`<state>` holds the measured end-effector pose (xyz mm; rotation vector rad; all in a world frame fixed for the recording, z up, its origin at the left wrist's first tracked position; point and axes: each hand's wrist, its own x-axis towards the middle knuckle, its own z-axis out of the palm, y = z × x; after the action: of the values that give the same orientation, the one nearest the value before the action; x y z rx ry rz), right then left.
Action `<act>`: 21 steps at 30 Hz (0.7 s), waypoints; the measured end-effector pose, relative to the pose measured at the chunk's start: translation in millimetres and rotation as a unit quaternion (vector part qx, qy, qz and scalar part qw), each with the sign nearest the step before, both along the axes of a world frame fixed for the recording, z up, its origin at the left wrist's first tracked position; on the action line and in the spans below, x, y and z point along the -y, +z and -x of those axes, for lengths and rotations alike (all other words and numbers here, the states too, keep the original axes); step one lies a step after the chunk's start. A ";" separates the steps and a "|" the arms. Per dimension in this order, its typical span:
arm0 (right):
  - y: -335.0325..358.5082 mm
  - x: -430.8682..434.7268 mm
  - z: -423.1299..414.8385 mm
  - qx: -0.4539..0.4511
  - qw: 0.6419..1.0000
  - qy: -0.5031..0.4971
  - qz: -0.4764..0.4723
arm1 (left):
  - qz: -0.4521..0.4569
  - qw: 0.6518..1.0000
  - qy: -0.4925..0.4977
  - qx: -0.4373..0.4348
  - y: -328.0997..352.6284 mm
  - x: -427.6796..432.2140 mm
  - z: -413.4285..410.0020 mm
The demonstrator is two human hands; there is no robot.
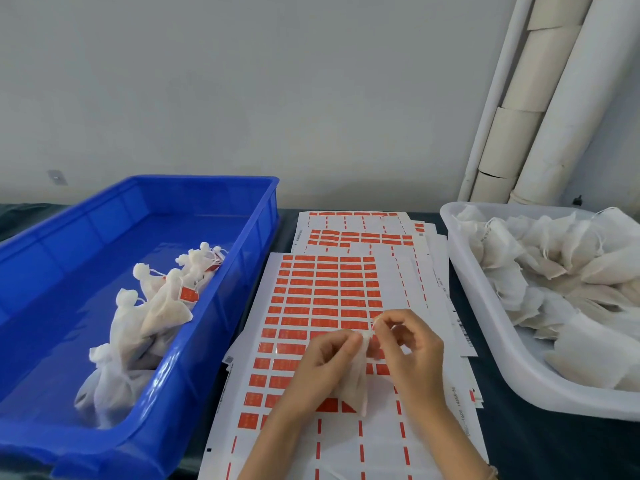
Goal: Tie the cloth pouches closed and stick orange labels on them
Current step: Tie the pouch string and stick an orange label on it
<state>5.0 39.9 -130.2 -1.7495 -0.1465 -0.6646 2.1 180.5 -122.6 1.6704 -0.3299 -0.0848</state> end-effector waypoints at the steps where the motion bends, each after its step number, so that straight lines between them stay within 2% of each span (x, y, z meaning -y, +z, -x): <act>1: -0.4 -1.1 0.7 -0.006 1.000 0.013 0.008 | 0.003 1.000 -0.013 0.011 0.6 1.2 0.9; 14: -1.3 2.2 -1.5 0.002 0.996 -0.078 0.036 | 0.009 0.996 0.082 0.043 -1.3 2.8 -3.1; 21: 1.6 1.6 -3.2 -0.021 0.995 -0.091 0.037 | -0.022 0.997 0.064 0.023 -9.8 5.9 -7.8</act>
<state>8.1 38.2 -128.6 -1.8613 0.0189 -0.7623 10.0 174.6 -132.4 1.7351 -0.2560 0.0430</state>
